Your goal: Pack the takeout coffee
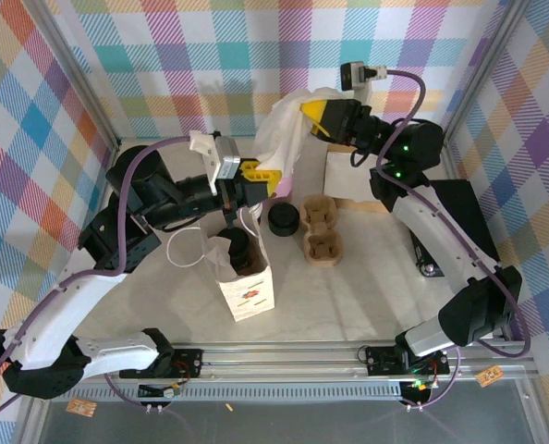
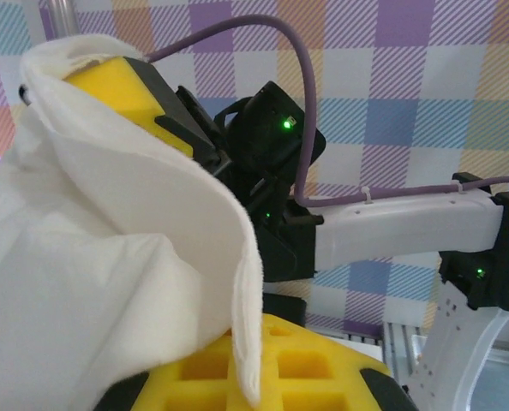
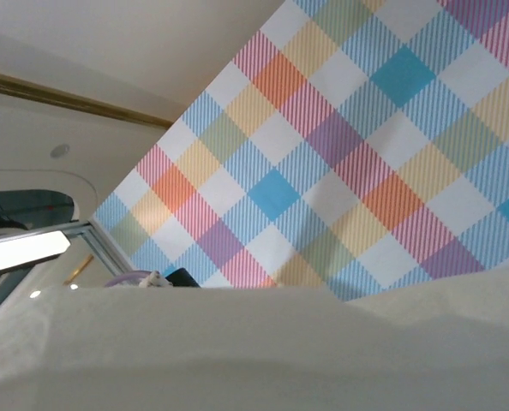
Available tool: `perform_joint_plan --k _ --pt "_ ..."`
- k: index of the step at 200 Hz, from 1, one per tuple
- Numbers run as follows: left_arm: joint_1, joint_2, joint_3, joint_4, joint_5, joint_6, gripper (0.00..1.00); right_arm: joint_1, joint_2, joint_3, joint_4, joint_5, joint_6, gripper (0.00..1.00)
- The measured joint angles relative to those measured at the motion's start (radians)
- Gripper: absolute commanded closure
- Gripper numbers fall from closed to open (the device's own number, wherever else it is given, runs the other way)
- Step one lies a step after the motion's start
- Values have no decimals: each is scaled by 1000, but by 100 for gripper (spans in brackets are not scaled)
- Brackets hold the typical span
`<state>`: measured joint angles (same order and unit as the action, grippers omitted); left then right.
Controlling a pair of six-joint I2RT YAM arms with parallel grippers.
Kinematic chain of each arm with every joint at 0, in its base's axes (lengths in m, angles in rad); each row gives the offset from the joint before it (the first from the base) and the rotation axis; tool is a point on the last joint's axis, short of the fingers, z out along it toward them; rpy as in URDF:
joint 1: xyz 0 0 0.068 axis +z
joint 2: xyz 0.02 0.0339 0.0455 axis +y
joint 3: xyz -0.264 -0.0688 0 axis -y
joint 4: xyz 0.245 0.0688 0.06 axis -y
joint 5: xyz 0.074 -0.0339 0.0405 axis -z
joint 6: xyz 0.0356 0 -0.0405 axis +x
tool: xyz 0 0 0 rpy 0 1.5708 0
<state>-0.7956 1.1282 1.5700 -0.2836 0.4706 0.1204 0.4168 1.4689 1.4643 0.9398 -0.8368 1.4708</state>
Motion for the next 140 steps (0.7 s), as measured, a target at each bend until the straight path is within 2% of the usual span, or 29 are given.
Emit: perform_joint_plan --k 23,59,89,102,123,140 --pt "1 -14 -38 -3 9 -35 100 -30 -21 -15 8 -4 8 63" --pt "1 -30 -94 -3 11 -79 100 -52 -66 -17 5 -12 -9 92" --pt "1 -50 -134 17 2 -114 100 -51 -115 -17 -60 -41 -85 100" --pt "1 -68 -158 37 -19 -129 81 -51 -142 -16 -123 -58 -150 100" --pt "1 -117 -208 51 -80 -162 29 -51 -183 6 -271 -84 -299 100" --pt "1 -179 -263 56 -147 -184 13 -39 -206 51 -404 -101 -445 100"
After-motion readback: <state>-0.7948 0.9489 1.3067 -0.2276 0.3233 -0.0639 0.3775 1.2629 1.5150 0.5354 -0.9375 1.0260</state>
